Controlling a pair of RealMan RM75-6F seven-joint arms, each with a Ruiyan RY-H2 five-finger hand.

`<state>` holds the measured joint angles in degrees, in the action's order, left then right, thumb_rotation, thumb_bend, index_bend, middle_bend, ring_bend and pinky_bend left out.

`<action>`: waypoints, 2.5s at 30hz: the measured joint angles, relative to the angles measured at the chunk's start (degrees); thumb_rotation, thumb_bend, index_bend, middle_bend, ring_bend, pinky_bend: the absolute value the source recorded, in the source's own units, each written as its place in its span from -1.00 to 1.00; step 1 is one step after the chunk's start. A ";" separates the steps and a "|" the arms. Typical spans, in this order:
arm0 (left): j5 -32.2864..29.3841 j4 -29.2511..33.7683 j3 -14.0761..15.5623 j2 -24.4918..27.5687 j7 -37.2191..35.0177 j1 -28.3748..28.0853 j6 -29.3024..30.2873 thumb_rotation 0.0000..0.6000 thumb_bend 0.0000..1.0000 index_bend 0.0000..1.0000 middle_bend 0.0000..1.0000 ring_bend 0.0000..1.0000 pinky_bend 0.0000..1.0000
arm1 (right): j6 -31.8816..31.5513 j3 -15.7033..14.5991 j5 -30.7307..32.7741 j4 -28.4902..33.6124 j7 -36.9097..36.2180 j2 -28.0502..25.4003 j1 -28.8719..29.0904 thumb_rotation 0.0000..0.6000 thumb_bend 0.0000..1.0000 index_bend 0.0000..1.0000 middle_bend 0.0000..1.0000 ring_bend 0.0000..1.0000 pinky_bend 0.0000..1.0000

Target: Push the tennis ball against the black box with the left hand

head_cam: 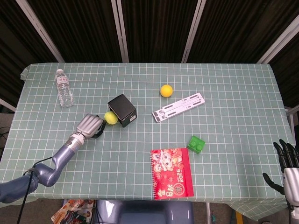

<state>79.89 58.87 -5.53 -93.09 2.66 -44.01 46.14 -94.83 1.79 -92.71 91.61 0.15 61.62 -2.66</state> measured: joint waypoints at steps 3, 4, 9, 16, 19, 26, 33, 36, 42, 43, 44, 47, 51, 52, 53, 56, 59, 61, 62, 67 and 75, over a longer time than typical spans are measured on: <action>0.07 -0.79 0.03 -0.75 0.35 -0.28 0.20 1.00 -0.17 0.02 -0.03 -0.31 0.13 | -0.04 -0.03 0.00 0.05 -0.14 -0.14 -0.07 1.00 -0.50 -1.00 -1.00 -1.00 -1.00; 0.04 -1.00 0.06 -0.93 0.60 -0.36 0.17 1.00 -0.17 0.00 -0.06 -0.34 0.09 | -0.14 -0.02 0.03 0.06 -0.24 -0.20 -0.13 1.00 -0.50 -1.00 -1.00 -1.00 -1.00; -0.05 -2.02 0.24 -1.92 1.98 -0.54 0.82 1.00 -0.17 -0.17 -0.26 -0.54 -0.12 | -0.30 -0.09 -0.05 0.08 -0.50 -0.37 -0.29 1.00 -0.50 -1.00 -1.00 -1.00 -1.00; 0.81 -1.54 0.62 -1.88 2.86 -0.23 3.14 1.00 -0.17 -0.31 -0.45 -0.75 -0.20 | -0.03 -0.13 0.01 0.23 -0.06 -0.29 -0.26 1.00 -0.50 -1.00 -1.00 -1.00 -1.00; 1.04 -1.31 0.72 -1.72 3.52 -0.08 3.96 1.00 -0.17 -0.32 -0.51 -0.88 -0.27 | -0.02 -0.17 -0.04 0.33 0.11 -0.28 -0.29 1.00 -0.50 -1.00 -1.00 -1.00 -1.00; 0.04 -0.76 0.65 -1.58 5.04 0.00 3.48 1.00 -0.18 -0.35 -0.66 -1.00 -0.47 | -0.15 -0.29 -0.15 0.57 -0.16 -0.59 -0.45 1.00 -0.50 -1.00 -1.00 -1.00 -1.00; -1.99 0.19 0.65 -1.71 8.96 0.04 2.19 0.84 -0.18 -0.51 -0.82 -1.00 -0.65 | -0.48 -0.34 -0.43 0.49 -0.53 -0.71 -0.61 1.00 -0.50 -1.00 -1.00 -1.00 -1.00; -2.42 0.76 0.75 -1.84 10.03 0.12 2.03 0.80 -0.18 -0.55 -0.85 -1.00 -0.64 | -0.49 -0.37 -0.51 0.47 -0.70 -0.77 -0.62 1.00 -0.50 -1.00 -1.00 -1.00 -1.00; -2.75 1.61 0.97 -1.84 10.97 0.42 2.35 0.78 -0.30 -0.71 -0.97 -1.00 -0.65 | -0.33 -0.38 -0.49 0.52 -0.61 -0.78 -0.58 1.00 -0.50 -1.00 -1.00 -1.00 -1.00; -2.86 1.75 0.96 -1.83 10.95 0.46 2.35 0.75 -0.34 -0.76 -0.98 -1.00 -0.65 | -0.33 -0.38 -0.51 0.55 -0.55 -0.77 -0.58 1.00 -0.50 -1.00 -1.00 -1.00 -1.00; -3.04 1.84 0.94 -1.82 11.00 0.51 2.33 0.69 -0.40 -0.85 -0.99 -1.00 -0.65 | -0.34 -0.37 -0.51 0.56 -0.53 -0.75 -0.59 1.00 -0.50 -1.00 -1.00 -1.00 -1.00; -3.81 1.84 0.80 -1.87 11.98 0.62 2.22 0.54 -0.48 -0.99 -1.00 -1.00 -0.65 | -0.39 -0.37 -0.53 0.57 -0.51 -0.76 -0.62 1.00 -0.50 -1.00 -1.00 -1.00 -1.00; -5.35 1.98 0.46 -2.03 13.90 0.79 2.00 0.45 -0.50 -1.00 -1.00 -1.00 -0.65 | -0.55 -0.41 -0.65 0.57 -0.62 -0.79 -0.71 1.00 -0.50 -1.00 -1.00 -1.00 -1.00; -5.65 2.05 0.39 -2.06 14.39 0.81 1.96 0.44 -0.50 -1.00 -1.00 -1.00 -0.65 | -0.65 -0.43 -0.73 0.55 -0.65 -0.79 -0.75 1.00 -0.50 -1.00 -1.00 -1.00 -1.00; -6.01 2.13 0.30 -2.12 15.01 0.84 1.95 0.45 -0.50 -1.00 -1.00 -1.00 -0.65 | -0.74 -0.45 -0.80 0.53 -0.64 -0.78 -0.78 1.00 -0.50 -1.00 -1.00 -1.00 -1.00; -6.70 2.34 0.12 -2.34 16.09 0.85 1.93 0.43 -0.50 -1.00 -1.00 -1.00 -0.65 | -0.90 -0.51 -1.00 0.53 -0.58 -0.77 -0.87 1.00 -0.50 -1.00 -1.00 -1.00 -1.00; -6.69 2.54 0.14 -2.52 16.42 0.84 2.17 0.41 -0.50 -1.00 -1.00 -1.00 -0.65 | -0.92 -0.52 -1.05 0.57 -0.71 -0.82 -0.87 1.00 -0.50 -1.00 -1.00 -1.00 -1.00; -6.22 2.79 0.36 -2.46 16.27 0.90 2.47 0.41 -0.50 -1.00 -1.00 -1.00 -0.65 | -0.92 -0.49 -1.00 0.55 -0.79 -0.84 -0.88 1.00 -0.50 -1.00 -1.00 -1.00 -1.00; -5.63 3.30 0.69 -2.24 16.03 1.05 2.87 0.41 -0.50 -1.00 -1.00 -1.00 -0.65 | -0.93 -0.47 -0.96 0.53 -0.82 -0.84 -0.88 1.00 -0.50 -1.00 -1.00 -1.00 -1.00; -2.80 6.95 2.23 -0.27 15.05 2.35 5.88 0.41 -0.55 -1.00 -1.00 -1.00 -0.65 | -0.77 -0.40 -0.70 0.50 -0.61 -0.78 -0.87 1.00 -0.50 -1.00 -1.00 -1.00 -1.00; 2.82 20.72 6.49 8.38 13.83 8.43 16.28 0.39 -0.66 -1.00 -0.96 -1.00 -0.65 | -0.81 -0.48 -0.73 0.90 0.34 -0.48 -1.03 1.00 -0.50 -1.00 -1.00 -1.00 -1.00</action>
<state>82.71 79.58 0.97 -84.72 16.49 -35.59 62.43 -95.64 1.32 -93.44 92.51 0.50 61.13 -3.69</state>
